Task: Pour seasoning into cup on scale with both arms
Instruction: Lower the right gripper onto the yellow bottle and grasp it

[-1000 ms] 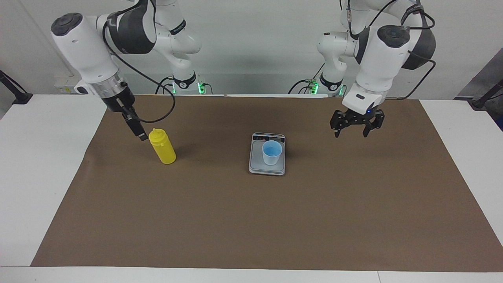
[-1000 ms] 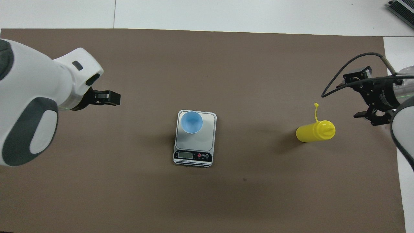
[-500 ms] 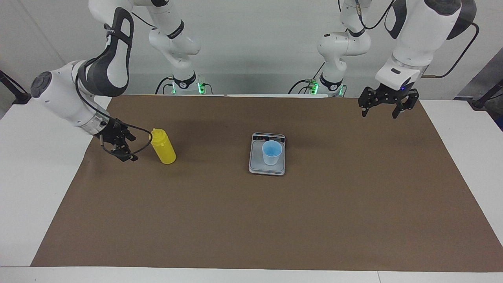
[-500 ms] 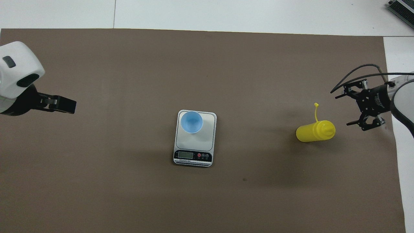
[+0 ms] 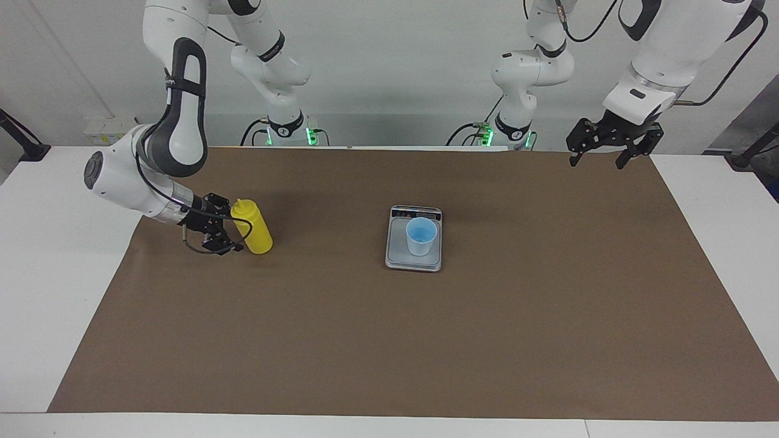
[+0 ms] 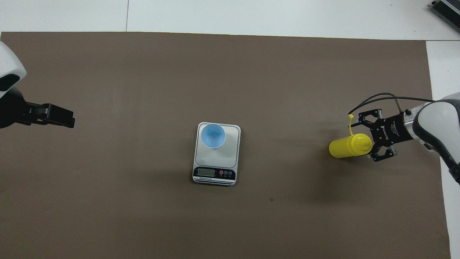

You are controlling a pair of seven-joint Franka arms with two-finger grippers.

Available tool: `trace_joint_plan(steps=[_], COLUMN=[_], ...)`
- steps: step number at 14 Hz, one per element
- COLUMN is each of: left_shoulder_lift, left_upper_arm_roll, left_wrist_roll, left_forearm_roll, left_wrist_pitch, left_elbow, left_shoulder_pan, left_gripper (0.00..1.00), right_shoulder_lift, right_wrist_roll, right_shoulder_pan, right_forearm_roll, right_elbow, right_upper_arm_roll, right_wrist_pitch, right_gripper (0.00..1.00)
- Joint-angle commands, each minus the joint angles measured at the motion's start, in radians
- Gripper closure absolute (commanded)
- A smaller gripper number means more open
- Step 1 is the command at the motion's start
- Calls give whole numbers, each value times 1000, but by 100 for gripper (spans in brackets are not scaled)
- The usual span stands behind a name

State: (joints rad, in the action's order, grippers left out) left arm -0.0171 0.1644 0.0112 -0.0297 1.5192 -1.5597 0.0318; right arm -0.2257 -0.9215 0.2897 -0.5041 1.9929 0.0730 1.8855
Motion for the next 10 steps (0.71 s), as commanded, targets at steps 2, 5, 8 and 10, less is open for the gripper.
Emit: trace_joint_plan(steps=[2,5,8,10], left_shoulder_lift=[20,11,11,11], left_upper_arm_roll=[10,14,12,14], left_wrist_roll=[-13,-19,-22,-27], left_forearm_roll=[-4,5,10,30], left_wrist_pitch=[-19,-22,-31,-37], left_elbow=[43,29,29,30], left_shoulder_pan=[14,2,6,3], left_gripper=[0,0,0,0], right_shoulder_lift=[72,78,77,85], right_wrist_roll=[-2,4,-19,-95], right_shoulder_pan=[-3,-46,-93,-139], right_forearm_roll=[-112,-120,-120,-108], right_elbow=[127,132,127,118], right_upper_arm_roll=[8,10,16,16], right_wrist_pitch=[66,67,127,153], right_gripper=[0,34,100,100])
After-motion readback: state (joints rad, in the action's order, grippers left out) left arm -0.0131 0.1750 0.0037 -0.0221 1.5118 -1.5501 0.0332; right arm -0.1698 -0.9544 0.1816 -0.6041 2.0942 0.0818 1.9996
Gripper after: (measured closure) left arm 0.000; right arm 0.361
